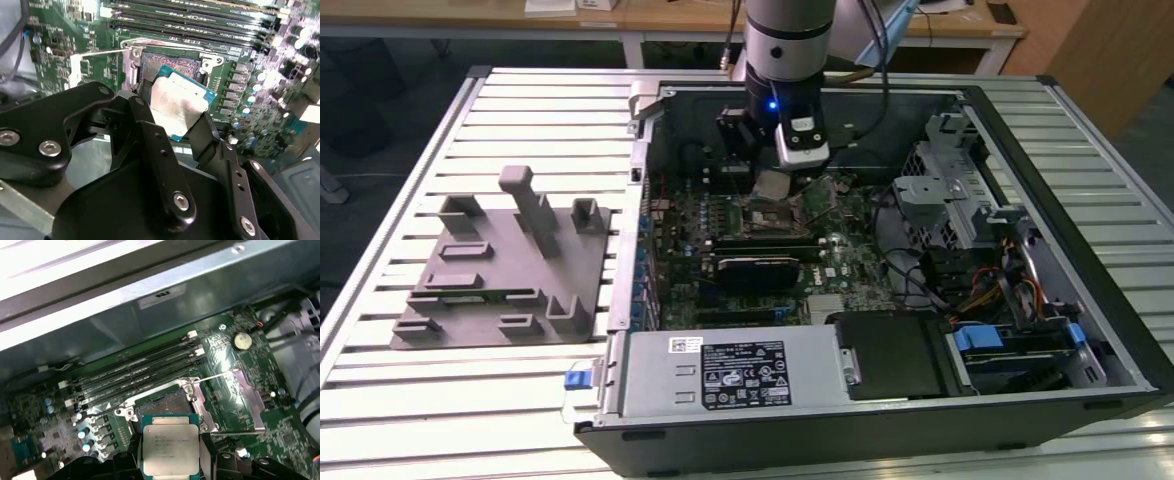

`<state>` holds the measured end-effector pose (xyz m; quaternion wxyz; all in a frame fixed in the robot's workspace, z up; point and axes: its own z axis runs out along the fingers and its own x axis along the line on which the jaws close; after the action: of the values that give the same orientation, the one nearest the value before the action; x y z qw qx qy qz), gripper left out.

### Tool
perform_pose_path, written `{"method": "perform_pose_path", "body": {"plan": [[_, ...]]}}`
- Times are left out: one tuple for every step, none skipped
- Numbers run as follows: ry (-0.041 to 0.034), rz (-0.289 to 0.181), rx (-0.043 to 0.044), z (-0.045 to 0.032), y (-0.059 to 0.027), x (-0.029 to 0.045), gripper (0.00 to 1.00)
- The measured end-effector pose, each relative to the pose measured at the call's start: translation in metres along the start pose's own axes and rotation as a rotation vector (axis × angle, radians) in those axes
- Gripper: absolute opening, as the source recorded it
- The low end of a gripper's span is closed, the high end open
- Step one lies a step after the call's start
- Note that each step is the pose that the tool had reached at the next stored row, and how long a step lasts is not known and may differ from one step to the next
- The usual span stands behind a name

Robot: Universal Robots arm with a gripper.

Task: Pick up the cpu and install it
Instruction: 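Place the cpu into insertion slot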

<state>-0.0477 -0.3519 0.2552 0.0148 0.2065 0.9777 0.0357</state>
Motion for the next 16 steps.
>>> {"method": "perform_pose_path", "body": {"plan": [[-0.0014,0.019,0.0003,0.0,0.0,0.0,0.54],[-0.0028,0.037,0.0006,0.0,0.0,0.0,0.54],[-0.0041,0.055,0.0008,0.0,0.0,0.0,0.54],[-0.0055,0.073,0.0009,0.0001,0.0,0.0,0.54],[-0.0069,0.091,0.0012,0.0001,0.0,0.0,0.54],[-0.0083,0.109,0.0015,0.0002,0.0,0.0,0.54],[-0.0097,0.128,0.0018,0.0002,0.0,0.0,0.54],[-0.0111,0.146,0.002,0.0003,0.0,0.0,0.54],[-0.0125,0.164,0.0023,0.0003,0.0,0.0,0.54],[-0.0138,0.182,0.0026,0.0004,0.0,0.0,0.54],[-0.0152,0.2,0.0028,0.0004,0.0,0.0,0.54],[-0.0166,0.218,0.0031,0.0005,0.0,0.0,0.54],[-0.018,0.236,0.0033,0.0006,0.0,0.0,0.54],[-0.0193,0.254,0.0036,0.0006,0.0,0.0,0.54],[-0.0207,0.272,0.0038,0.0007,0.0,0.0,0.54],[-0.0221,0.29,0.0041,0.0007,0.0,0.0,0.54]]}}
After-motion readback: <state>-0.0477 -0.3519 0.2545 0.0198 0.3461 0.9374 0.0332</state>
